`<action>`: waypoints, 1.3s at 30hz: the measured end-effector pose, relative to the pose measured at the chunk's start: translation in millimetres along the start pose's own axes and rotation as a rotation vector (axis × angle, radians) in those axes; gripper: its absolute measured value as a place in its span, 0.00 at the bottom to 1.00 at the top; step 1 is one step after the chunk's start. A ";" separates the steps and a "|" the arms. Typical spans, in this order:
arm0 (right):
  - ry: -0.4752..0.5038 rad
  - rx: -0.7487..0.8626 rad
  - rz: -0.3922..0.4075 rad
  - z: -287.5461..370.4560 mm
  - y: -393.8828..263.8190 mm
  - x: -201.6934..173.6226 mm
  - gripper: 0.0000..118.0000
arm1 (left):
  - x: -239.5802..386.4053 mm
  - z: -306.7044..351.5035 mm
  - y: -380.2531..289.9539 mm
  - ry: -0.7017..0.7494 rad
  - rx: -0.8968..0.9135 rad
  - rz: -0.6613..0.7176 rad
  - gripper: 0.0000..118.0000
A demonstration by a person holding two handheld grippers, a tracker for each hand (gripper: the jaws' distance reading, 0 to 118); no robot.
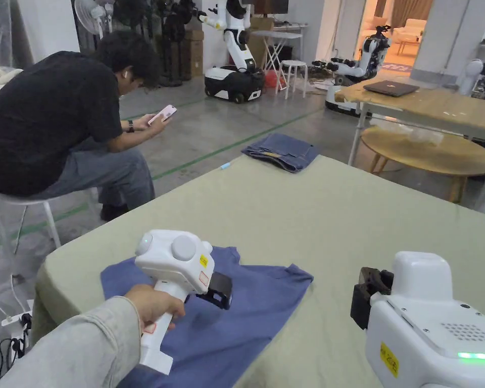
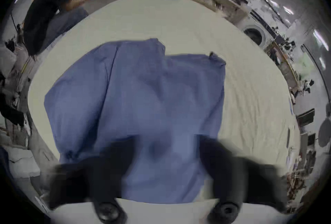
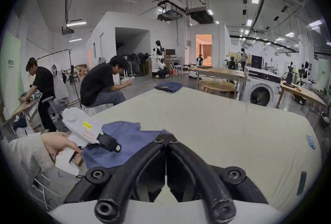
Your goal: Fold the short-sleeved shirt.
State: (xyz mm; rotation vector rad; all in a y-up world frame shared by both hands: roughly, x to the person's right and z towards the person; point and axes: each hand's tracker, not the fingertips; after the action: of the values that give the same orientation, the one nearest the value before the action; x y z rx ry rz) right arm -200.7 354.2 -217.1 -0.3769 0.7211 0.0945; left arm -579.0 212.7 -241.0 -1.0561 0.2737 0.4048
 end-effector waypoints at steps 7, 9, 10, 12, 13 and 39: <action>-0.006 -0.022 0.001 -9.5 -4.6 6.1 0.00 | -5.8 -57.4 10.6 0.145 -0.118 0.027 0.95; -0.007 -0.025 -0.008 -8.4 -5.5 10.5 0.00 | -9.2 -67.7 5.5 0.102 -0.155 0.082 0.63; -0.006 -0.025 -0.012 -7.5 -6.1 12.4 0.00 | -8.7 -70.2 1.9 0.060 -0.147 0.103 0.43; -0.015 -0.023 -0.015 -5.4 -6.9 16.2 0.00 | 3.6 -57.0 -1.3 0.099 -0.136 0.046 0.24; -0.017 -0.021 -0.018 -3.8 -7.2 18.7 0.00 | 5.1 -53.2 0.3 0.072 -0.139 0.025 0.01; -0.512 0.162 -0.225 212.8 -39.4 193.9 0.00 | 560.4 -33.8 -168.2 -0.833 -0.238 -0.694 0.01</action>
State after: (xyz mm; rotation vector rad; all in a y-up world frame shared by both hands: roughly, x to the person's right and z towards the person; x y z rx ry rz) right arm 86.4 387.5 -186.9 -0.2599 0.1762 -0.0790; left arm -3.7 217.4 -352.9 -1.0529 -0.8826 0.2153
